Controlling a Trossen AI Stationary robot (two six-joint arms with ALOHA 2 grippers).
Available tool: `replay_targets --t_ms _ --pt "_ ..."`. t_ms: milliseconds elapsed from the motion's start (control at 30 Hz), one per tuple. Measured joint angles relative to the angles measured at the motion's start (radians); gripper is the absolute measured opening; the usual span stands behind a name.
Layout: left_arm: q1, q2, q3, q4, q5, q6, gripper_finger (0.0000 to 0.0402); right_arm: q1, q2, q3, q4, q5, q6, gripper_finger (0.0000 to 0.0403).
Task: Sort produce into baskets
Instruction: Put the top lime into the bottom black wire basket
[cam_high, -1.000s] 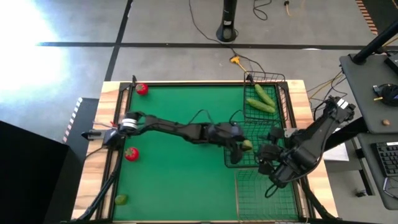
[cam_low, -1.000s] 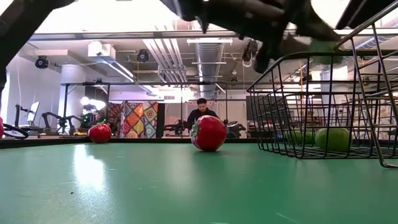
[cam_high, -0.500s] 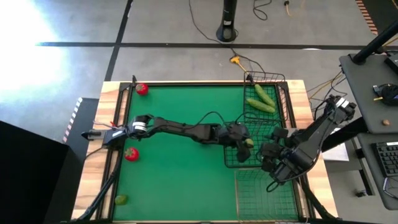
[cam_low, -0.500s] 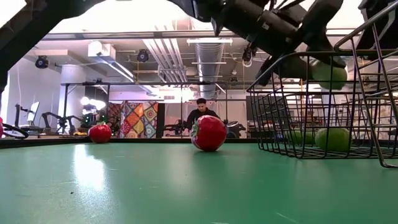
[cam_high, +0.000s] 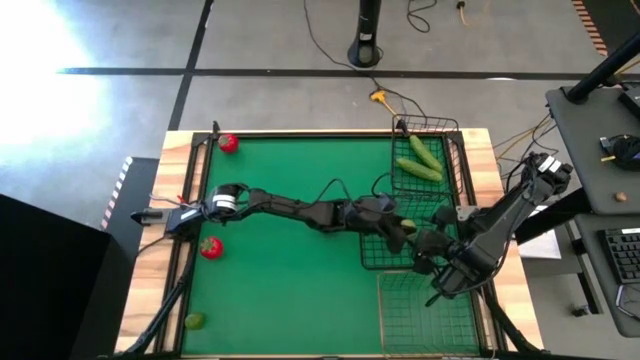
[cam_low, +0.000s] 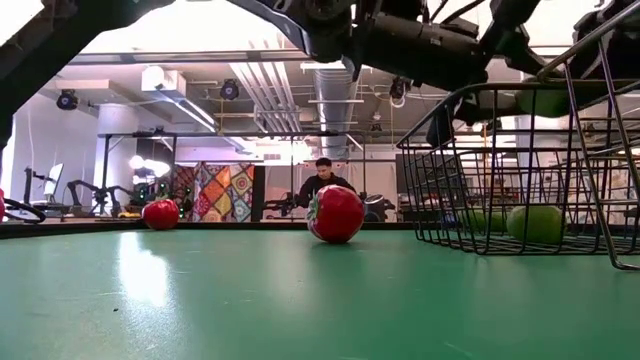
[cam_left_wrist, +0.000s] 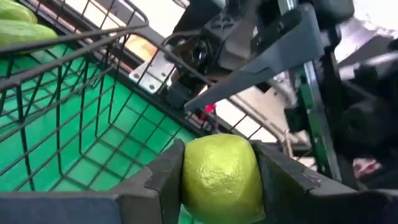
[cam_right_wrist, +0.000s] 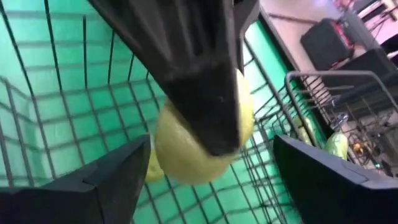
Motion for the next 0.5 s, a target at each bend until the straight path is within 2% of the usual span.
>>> replay_targets --t_ms 133,267,400,500 --pt "0.002 0.0 -0.016 0.035 -0.017 -0.039 0.0151 0.0 0.0 0.0 0.027 0.038 -0.003 0.0346" --pt "0.002 0.0 -0.024 0.075 -0.026 -0.048 0.0151 0.0 0.0 -0.002 0.034 0.053 0.02 0.0339" --pt "0.002 0.0 -0.025 0.078 -0.027 -0.079 0.0151 0.0 0.0 -0.002 0.035 0.078 0.059 0.0307" --pt "0.002 0.0 -0.025 0.087 -0.014 -0.036 0.0151 0.0 0.0 -0.002 0.035 0.079 0.08 0.0267"
